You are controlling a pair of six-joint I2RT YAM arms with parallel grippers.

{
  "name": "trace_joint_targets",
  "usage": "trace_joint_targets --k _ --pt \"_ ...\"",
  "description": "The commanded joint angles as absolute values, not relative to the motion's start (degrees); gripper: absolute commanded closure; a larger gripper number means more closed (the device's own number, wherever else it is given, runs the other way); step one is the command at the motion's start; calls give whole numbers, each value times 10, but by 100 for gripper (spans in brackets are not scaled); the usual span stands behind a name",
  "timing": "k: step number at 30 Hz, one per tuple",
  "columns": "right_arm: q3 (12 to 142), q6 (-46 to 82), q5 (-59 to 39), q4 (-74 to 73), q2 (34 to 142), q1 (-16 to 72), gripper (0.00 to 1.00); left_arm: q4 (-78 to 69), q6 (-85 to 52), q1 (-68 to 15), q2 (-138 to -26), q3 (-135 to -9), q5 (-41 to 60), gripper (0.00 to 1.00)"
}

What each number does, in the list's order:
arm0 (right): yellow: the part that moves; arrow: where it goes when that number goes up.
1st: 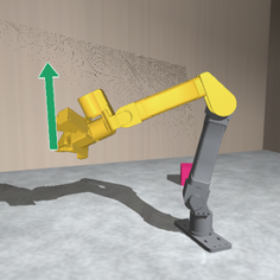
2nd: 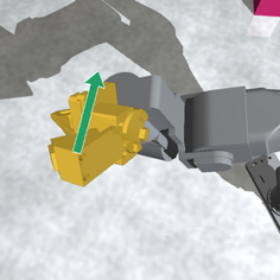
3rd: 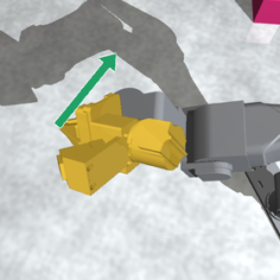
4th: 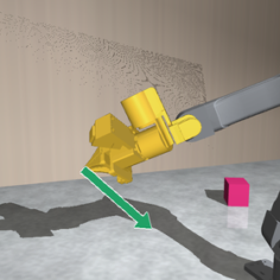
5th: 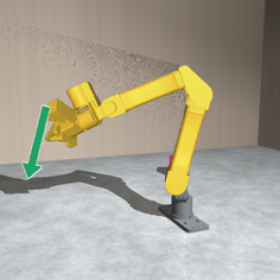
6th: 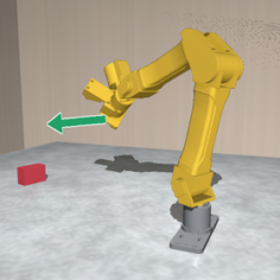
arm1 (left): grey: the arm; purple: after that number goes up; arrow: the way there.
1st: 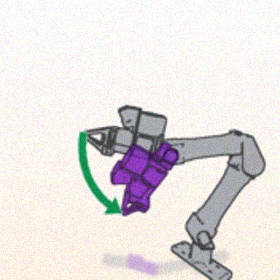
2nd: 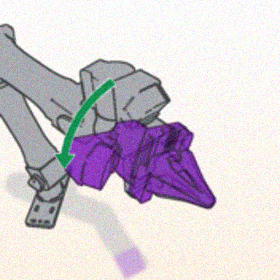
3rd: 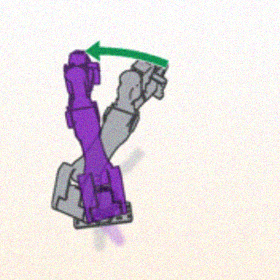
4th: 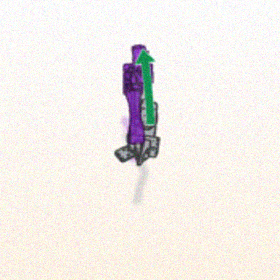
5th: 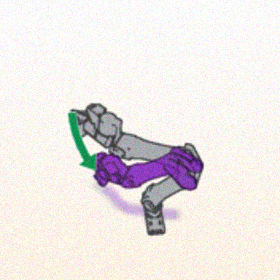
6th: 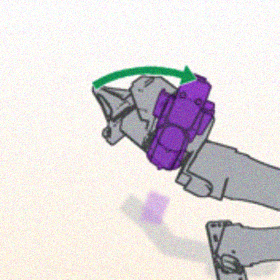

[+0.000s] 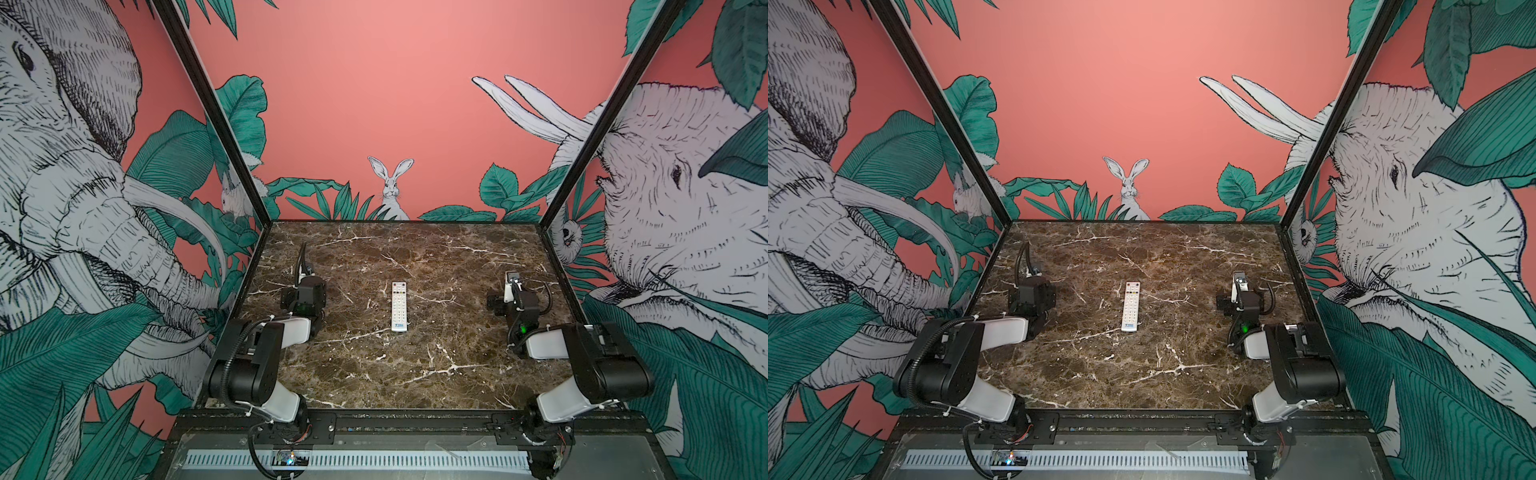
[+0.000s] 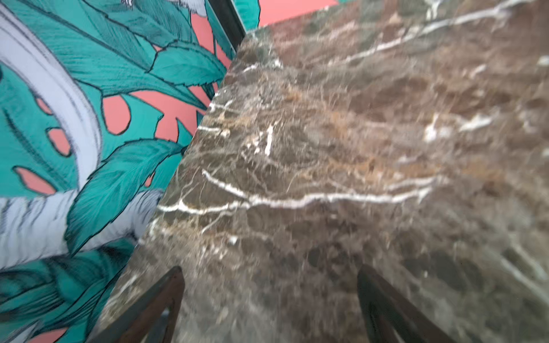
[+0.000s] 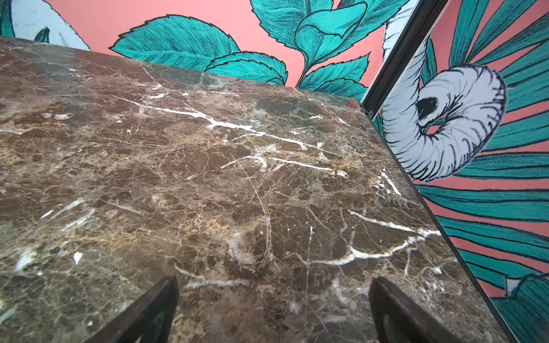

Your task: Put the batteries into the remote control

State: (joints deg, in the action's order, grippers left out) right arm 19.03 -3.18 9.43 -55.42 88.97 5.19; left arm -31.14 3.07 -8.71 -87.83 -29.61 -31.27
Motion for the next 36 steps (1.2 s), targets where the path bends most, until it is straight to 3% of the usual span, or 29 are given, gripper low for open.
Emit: trace_joint_targets --k 1,8,11,13,15,16,17,19,36 --pt "199 -28 102 -571 887 49 1 -406 47 -76 -872 -283 -249 9" --pt "194 -28 106 -582 887 50 1 -458 55 -68 -863 -248 -190 9" --pt "184 -33 95 -599 887 50 1 -610 73 -61 -915 -204 -164 8" --pt "188 -33 92 -591 887 49 1 -497 49 -60 -880 -227 -164 8" --pt "190 -33 92 -586 887 50 1 -568 61 -57 -905 -217 -161 8" --pt "190 -32 93 -587 887 50 1 -527 53 -57 -891 -221 -163 7" --pt "191 -33 92 -586 887 50 1 -512 50 -57 -884 -224 -160 1" --pt "190 -32 92 -586 887 50 1 -560 60 -57 -901 -216 -163 0" --pt "203 -27 78 -558 887 42 1 -527 53 -57 -889 -221 -163 1"
